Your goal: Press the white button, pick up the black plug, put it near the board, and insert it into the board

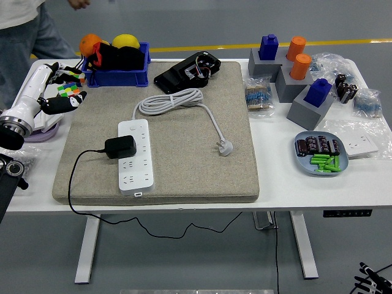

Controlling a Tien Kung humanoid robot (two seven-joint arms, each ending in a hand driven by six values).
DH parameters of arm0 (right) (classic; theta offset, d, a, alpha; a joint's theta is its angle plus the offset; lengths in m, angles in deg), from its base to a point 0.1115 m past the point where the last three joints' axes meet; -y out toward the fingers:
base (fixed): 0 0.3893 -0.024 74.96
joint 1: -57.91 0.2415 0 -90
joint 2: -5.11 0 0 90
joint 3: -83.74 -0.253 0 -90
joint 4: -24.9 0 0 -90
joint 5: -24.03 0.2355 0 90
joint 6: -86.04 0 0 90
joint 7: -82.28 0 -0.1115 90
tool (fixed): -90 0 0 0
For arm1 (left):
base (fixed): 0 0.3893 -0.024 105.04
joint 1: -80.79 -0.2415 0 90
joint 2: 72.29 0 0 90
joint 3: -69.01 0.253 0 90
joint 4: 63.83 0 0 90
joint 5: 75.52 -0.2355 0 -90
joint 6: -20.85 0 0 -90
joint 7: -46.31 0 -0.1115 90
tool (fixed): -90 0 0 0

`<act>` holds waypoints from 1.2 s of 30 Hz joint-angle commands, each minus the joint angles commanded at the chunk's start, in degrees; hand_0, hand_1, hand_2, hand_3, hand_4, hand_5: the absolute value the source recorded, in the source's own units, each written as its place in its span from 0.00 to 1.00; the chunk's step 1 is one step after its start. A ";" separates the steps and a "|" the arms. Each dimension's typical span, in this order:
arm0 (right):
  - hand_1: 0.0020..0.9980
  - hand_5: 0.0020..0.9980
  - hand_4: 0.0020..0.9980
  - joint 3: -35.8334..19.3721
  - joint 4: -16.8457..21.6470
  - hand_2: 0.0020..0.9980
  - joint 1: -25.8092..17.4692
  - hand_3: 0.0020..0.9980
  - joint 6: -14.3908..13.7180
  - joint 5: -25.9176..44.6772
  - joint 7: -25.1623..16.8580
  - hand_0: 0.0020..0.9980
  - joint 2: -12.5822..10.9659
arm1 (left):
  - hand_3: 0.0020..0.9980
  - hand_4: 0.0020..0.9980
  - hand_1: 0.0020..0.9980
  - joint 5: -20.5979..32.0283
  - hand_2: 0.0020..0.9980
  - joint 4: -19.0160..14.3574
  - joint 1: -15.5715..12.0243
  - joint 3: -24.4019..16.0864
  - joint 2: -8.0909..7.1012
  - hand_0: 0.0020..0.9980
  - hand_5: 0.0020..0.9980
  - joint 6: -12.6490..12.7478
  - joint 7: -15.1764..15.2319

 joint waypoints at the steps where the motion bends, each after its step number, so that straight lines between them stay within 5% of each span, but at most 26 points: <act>1: 0.59 0.50 0.74 -0.07 0.00 0.54 0.00 0.67 -0.01 -0.01 -0.01 0.73 0.02 | 0.66 0.75 0.72 0.00 0.62 -0.04 -0.01 0.02 -0.02 0.73 0.00 0.01 0.02; 23: 0.59 0.50 0.74 -0.84 0.10 0.54 -0.43 0.67 -0.01 -0.56 0.02 0.73 0.33 | 0.67 0.77 0.72 -0.59 0.62 -0.72 -1.37 -1.49 0.82 0.73 0.00 -0.21 0.18; 36: 0.59 0.50 0.74 -2.17 -0.21 0.54 -0.71 0.67 -0.11 -1.67 -0.12 0.73 0.88 | 0.67 0.77 0.72 -1.45 0.62 1.82 -2.02 -4.92 1.68 0.73 0.00 -0.59 -0.02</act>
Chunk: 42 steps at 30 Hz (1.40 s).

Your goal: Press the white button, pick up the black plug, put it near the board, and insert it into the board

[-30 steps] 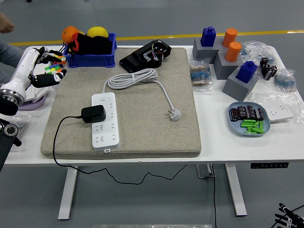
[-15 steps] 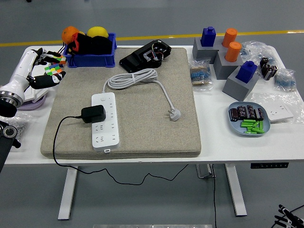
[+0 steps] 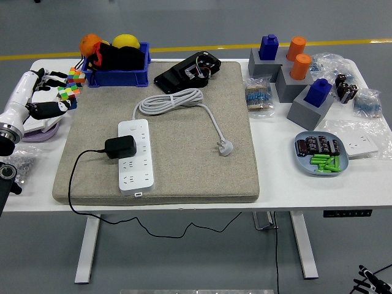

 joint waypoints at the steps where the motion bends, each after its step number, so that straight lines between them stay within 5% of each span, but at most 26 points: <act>1: 0.59 0.50 0.74 -0.10 -0.05 0.54 -0.09 0.67 0.04 -0.08 -0.01 0.73 0.06 | 0.67 0.77 0.72 0.01 0.62 0.20 -0.06 -0.09 0.00 0.73 0.00 -0.02 0.04; 19: 0.59 0.50 0.74 -2.01 -0.34 0.54 -0.46 0.67 -0.25 -1.28 0.05 0.73 0.09 | 0.67 0.77 0.72 0.57 0.62 6.19 -0.57 -4.28 0.75 0.73 0.00 -0.34 -0.43; 25: 0.59 0.50 0.74 -2.55 -0.55 0.54 -0.88 0.67 -0.22 -1.62 0.10 0.73 0.25 | 0.68 0.77 0.75 1.65 0.66 8.35 -0.36 -4.98 1.42 0.75 0.00 -0.52 -1.98; 26: 0.59 0.50 0.74 -2.60 -0.57 0.54 -0.97 0.67 -0.31 -1.66 0.06 0.73 0.30 | 0.77 0.77 0.83 1.60 0.76 8.78 -0.29 -5.07 1.57 0.82 0.00 -0.59 -2.08; 31: 0.59 0.50 0.74 -2.63 -0.54 0.54 -1.22 0.67 -0.36 -1.60 0.10 0.73 0.46 | 0.77 0.77 0.83 2.26 0.76 8.77 -0.82 -5.20 2.17 0.82 0.00 -1.59 -3.17; 32: 0.59 0.50 0.74 -2.66 -0.52 0.54 -1.21 0.68 -0.31 -1.60 0.16 0.73 0.50 | 0.89 0.81 0.90 2.63 0.86 8.64 -0.94 -5.29 2.30 0.86 0.16 -1.62 -3.07; 37: 0.59 0.50 0.74 -2.22 -0.35 0.54 -1.11 0.68 -0.07 -1.23 0.50 0.73 0.46 | 0.89 0.81 0.90 4.17 0.86 8.37 -0.89 -5.53 3.07 0.86 0.16 -2.32 -4.57; 38: 0.59 0.50 0.74 -2.15 -0.34 0.54 -1.10 0.68 -0.05 -1.18 0.55 0.73 0.42 | 1.00 0.83 1.00 4.29 0.99 8.24 -0.76 -5.48 3.34 0.96 0.60 -2.40 -5.16; 42: 0.59 0.50 0.74 -2.45 -0.55 0.54 -1.15 0.68 0.05 -1.43 0.86 0.73 0.48 | 1.00 0.83 1.00 3.67 0.99 7.58 -0.66 -5.45 4.64 0.96 0.60 -1.79 -4.50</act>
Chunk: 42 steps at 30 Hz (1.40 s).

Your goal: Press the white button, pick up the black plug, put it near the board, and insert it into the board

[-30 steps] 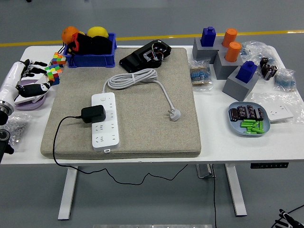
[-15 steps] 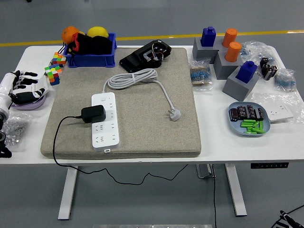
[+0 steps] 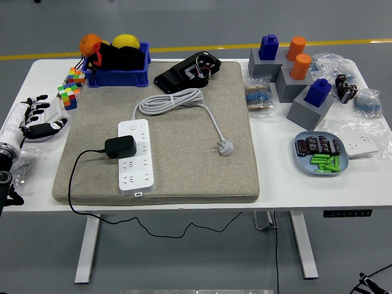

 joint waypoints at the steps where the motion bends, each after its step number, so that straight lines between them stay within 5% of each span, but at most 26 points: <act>1: 0.59 0.50 0.74 -0.05 -0.02 0.54 -0.03 0.68 0.00 -0.02 0.03 0.73 0.04 | 1.00 0.83 1.00 0.12 0.99 -0.09 -0.10 0.03 0.25 0.96 0.60 0.08 0.33; 2: 0.59 0.50 0.74 -0.03 -0.01 0.54 -0.09 0.68 0.04 0.01 0.08 0.73 0.12 | 1.00 0.81 1.00 1.10 1.00 -0.06 -0.31 0.34 0.30 0.99 0.74 -0.04 0.76; 7: 0.59 0.50 0.74 0.04 -0.04 0.54 -0.49 0.68 0.20 -0.06 0.33 0.73 0.46 | 1.00 0.81 1.00 4.29 1.00 -0.35 -1.57 1.29 -0.13 0.99 0.74 0.12 0.56; 9: 0.59 0.50 0.74 -0.05 -0.04 0.54 -0.57 0.68 0.15 -0.13 0.37 0.73 0.51 | 0.99 0.73 1.00 5.14 0.99 -0.69 -2.03 1.34 -0.27 0.98 0.81 0.37 0.77; 13: 0.59 0.50 0.74 -0.19 -0.07 0.54 -0.67 0.68 0.05 -0.19 0.40 0.73 0.59 | 0.99 0.73 1.00 6.75 0.99 -1.47 -2.83 1.21 -0.13 0.98 0.81 1.10 4.25; 14: 0.59 0.50 0.74 -0.18 -0.07 0.54 -0.70 0.68 0.06 -0.19 0.40 0.73 0.63 | 1.00 0.65 1.00 6.85 1.00 -1.67 -2.96 1.19 -0.02 1.00 1.00 1.25 5.05; 18: 0.59 0.50 0.74 -0.56 -0.27 0.54 -0.77 0.68 0.14 -0.57 0.45 0.73 0.86 | 1.00 0.65 1.00 6.17 1.00 -2.76 -3.70 1.25 0.76 1.00 1.00 2.63 8.61; 25: 0.60 0.50 0.74 -0.90 -0.38 0.54 -0.52 0.68 0.17 -0.83 0.53 0.73 0.87 | 0.94 0.61 1.00 2.60 0.99 -2.99 -3.55 1.35 0.96 0.98 1.00 3.71 9.92; 26: 0.60 0.50 0.74 -0.91 -0.39 0.54 -0.45 0.68 0.15 -0.84 0.55 0.73 0.85 | 0.71 0.57 0.80 2.57 0.76 -3.06 -3.59 1.24 0.92 0.83 0.19 3.75 9.89; 36: 0.60 0.50 0.74 0.55 -0.58 0.54 0.25 0.68 0.11 -0.34 0.82 0.73 0.12 | 0.72 0.57 0.80 2.34 0.76 -2.96 -2.99 1.82 -0.33 0.83 0.22 3.31 8.71; 42: 0.60 0.50 0.74 -0.58 -0.74 0.54 -0.53 0.68 -0.02 -1.25 0.83 0.73 0.30 | 0.72 0.59 0.78 2.06 0.74 -3.82 -4.39 1.37 0.19 0.83 0.21 3.51 8.72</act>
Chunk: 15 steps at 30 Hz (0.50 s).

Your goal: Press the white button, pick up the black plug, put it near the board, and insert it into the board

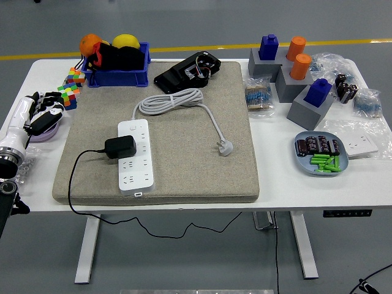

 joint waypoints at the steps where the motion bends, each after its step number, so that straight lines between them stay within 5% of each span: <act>1: 0.60 0.50 0.74 -0.28 -0.03 0.54 -0.02 0.68 0.04 -0.17 -0.01 0.73 0.18 | 0.72 0.59 0.78 -0.08 0.74 -0.12 -0.21 0.01 0.05 0.83 0.21 0.06 0.02; 15: 0.60 0.51 0.74 -3.68 -0.49 0.54 0.22 0.68 0.07 -2.48 -0.12 0.73 0.89 | 0.72 0.60 0.80 -0.41 0.75 -0.69 -0.65 0.46 -0.25 0.83 0.23 0.17 -1.08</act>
